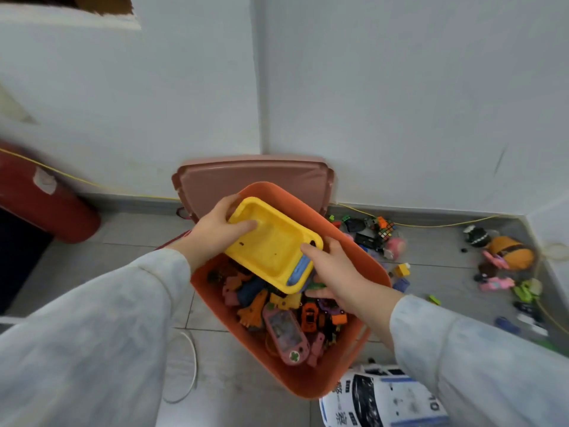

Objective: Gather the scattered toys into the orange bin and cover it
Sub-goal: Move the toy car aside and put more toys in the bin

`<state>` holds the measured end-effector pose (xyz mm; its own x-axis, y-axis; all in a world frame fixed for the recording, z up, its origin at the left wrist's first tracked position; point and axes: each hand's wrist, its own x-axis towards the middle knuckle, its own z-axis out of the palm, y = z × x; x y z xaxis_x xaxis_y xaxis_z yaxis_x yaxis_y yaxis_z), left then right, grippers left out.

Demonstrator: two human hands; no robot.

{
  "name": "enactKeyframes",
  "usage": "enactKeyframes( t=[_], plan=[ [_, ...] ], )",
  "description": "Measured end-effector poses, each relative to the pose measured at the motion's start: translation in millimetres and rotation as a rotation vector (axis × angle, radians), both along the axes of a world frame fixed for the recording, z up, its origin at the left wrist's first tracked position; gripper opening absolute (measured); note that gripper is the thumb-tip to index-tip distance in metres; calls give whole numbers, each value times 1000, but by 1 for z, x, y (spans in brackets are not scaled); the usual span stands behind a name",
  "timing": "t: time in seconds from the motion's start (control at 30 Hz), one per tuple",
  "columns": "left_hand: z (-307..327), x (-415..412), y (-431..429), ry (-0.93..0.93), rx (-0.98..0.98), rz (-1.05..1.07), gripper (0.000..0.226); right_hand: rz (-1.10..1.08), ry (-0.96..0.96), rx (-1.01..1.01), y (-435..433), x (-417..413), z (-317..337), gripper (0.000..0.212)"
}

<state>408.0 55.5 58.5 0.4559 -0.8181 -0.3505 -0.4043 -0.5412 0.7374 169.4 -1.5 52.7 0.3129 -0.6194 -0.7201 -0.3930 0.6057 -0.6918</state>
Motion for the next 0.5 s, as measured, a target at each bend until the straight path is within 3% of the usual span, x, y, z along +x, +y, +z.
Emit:
enactKeyframes(
  t=[0.07,0.17,0.5],
  plan=[
    [0,-6,-5,-33,-76,-12,77,6,71,-49,-3,-4,0,81],
    [4,-12,-9,-229,-149,-54,68,77,138,-133,-1,-12,4,83],
    [22,-50,-29,-396,-249,-251,57,386,198,-694,-8,-74,36,59]
  ],
)
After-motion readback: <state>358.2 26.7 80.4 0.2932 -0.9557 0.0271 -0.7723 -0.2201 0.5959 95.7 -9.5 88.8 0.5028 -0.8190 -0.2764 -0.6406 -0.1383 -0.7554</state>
